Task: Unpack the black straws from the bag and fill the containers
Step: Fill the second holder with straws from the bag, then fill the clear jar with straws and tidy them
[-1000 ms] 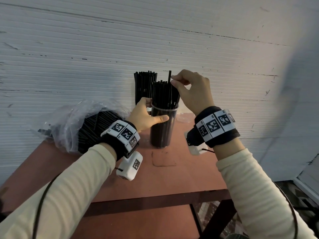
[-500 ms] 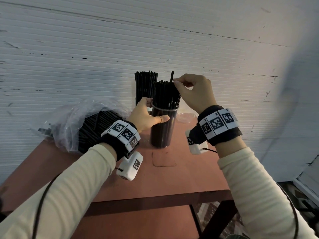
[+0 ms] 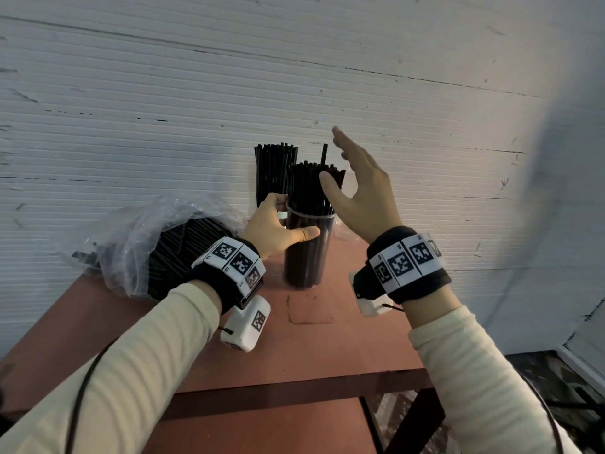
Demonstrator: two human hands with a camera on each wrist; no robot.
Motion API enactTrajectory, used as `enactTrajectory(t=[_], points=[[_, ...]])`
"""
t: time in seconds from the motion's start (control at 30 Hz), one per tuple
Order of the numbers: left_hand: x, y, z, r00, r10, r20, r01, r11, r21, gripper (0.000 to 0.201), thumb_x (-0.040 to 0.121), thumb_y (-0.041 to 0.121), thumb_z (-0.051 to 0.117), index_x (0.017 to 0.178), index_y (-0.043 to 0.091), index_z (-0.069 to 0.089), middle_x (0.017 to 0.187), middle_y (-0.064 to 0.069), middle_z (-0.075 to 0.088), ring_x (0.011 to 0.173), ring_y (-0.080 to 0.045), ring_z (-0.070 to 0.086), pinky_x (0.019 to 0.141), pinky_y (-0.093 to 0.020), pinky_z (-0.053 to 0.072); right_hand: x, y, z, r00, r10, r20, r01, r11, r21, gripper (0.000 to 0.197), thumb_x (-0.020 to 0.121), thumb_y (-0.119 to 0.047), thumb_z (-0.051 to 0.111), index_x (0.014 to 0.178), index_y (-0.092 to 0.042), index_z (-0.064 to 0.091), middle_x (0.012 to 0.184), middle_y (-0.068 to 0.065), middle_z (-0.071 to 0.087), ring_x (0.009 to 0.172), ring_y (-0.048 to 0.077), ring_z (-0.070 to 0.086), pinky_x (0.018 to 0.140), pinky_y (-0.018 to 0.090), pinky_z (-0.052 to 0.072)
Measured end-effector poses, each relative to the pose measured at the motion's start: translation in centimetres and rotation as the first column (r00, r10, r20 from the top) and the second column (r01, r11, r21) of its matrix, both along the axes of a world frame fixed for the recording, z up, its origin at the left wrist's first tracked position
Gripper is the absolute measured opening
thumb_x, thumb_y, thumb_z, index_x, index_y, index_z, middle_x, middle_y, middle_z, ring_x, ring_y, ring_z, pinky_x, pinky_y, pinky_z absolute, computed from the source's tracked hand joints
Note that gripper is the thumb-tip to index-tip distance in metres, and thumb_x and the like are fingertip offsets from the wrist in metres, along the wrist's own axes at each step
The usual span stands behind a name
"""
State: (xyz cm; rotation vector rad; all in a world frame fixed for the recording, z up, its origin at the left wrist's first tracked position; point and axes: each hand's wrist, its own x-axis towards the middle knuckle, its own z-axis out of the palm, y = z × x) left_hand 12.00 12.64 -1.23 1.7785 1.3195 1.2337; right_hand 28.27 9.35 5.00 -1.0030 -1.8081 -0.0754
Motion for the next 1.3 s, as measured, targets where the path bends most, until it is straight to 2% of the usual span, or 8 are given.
enactTrajectory(t=[0.33,0.5,0.67,0.8,0.9,1.0,1.17,1.3], points=[[0.1,-0.3,0.3,1.0,0.003,0.008,-0.003,1.0,-0.003,0.075,0.07,0.031,0.085,0.132,0.016,0.044,0.12,0.01,0.051,0.115,-0.007,0.047,0.099,-0.023,0.034,-0.4,1.3,-0.4,0.998,-0.012,0.058,0.008,0.997,0.073,0.036,0.094,-0.021,0.059,0.129,-0.015,0.059,0.122,-0.001,0.065,0.112,0.01,0.059,0.095,0.006,0.037],[0.1,-0.5,0.4,1.0,0.003,0.023,-0.003,1.0,-0.017,0.074,0.07,0.03,0.086,0.131,0.018,0.044,0.123,0.01,0.051,0.117,-0.009,0.051,0.101,-0.025,0.038,-0.3,1.3,-1.4,0.999,0.018,0.048,-0.023,0.994,0.106,0.028,0.093,-0.017,0.06,0.12,-0.012,0.066,0.116,-0.002,0.067,0.106,0.009,0.061,0.094,0.015,0.045],[0.2,-0.5,0.2,0.998,-0.005,0.065,0.006,1.0,-0.012,0.075,0.072,0.03,0.084,0.133,0.017,0.043,0.127,0.009,0.05,0.117,-0.008,0.05,0.094,-0.021,0.036,-0.2,1.3,-1.9,0.999,0.048,-0.003,-0.048,0.994,0.094,0.029,0.091,-0.016,0.063,0.119,-0.01,0.066,0.13,0.002,0.059,0.119,0.009,0.054,0.1,0.007,0.035],[-0.2,-0.3,-0.3,0.985,-0.111,0.132,0.121,0.99,-0.067,0.083,0.073,0.017,0.083,0.141,0.016,0.035,0.138,0.006,0.044,0.125,-0.013,0.048,0.102,-0.027,0.04,0.4,0.8,-1.3,0.994,0.112,0.002,-0.111,0.993,-0.044,0.06,0.087,-0.032,0.069,0.142,-0.025,0.046,0.156,-0.001,0.026,0.137,0.0,0.027,0.105,0.003,0.021],[-0.6,0.3,-0.4,0.972,-0.115,0.203,0.132,0.989,-0.073,0.076,0.079,-0.007,0.065,0.144,0.015,0.033,0.135,0.001,0.045,0.135,-0.021,0.041,0.111,-0.047,0.038,1.3,0.5,-1.4,0.997,0.072,-0.021,-0.075,0.974,-0.215,0.107,0.074,-0.053,0.074,0.154,-0.027,0.009,0.161,-0.004,0.011,0.147,0.007,0.009,0.118,0.027,0.018],[-0.6,1.7,0.1,0.947,0.072,0.313,-0.067,0.997,-0.027,0.068,0.084,-0.011,0.055,0.143,0.015,0.033,0.129,-0.003,0.044,0.133,-0.02,0.039,0.11,-0.042,0.038,1.5,0.8,-2.1,0.997,-0.009,-0.07,-0.029,0.856,-0.516,0.134,0.057,-0.071,0.073,0.153,-0.021,-0.005,0.161,0.002,0.009,0.148,0.017,0.011,0.119,0.041,0.02],[-0.4,5.2,0.8,0.914,0.202,0.351,-0.225,0.974,0.026,0.082,0.083,0.011,0.073,0.148,0.016,0.023,0.146,-0.003,0.034,0.136,-0.014,0.034,0.105,-0.023,0.03,0.9,2.3,-4.0,0.993,0.01,-0.117,-0.083,0.766,-0.637,0.083,0.07,-0.043,0.083,0.135,-0.017,0.038,0.118,-0.014,0.053,0.114,0.007,0.055,0.084,0.015,0.045],[0.1,8.4,0.2,0.917,0.242,0.317,-0.248,0.969,-0.022,0.098,0.076,0.01,0.079,0.151,0.014,0.016,0.143,0.0,0.034,0.131,-0.013,0.037,0.107,-0.027,0.033,1.2,4.6,-5.7,0.97,-0.045,-0.24,-0.103,0.815,-0.57,0.074,0.064,-0.045,0.085,0.123,-0.018,0.049,0.115,-0.011,0.061,0.106,0.004,0.059,0.085,0.02,0.049]])
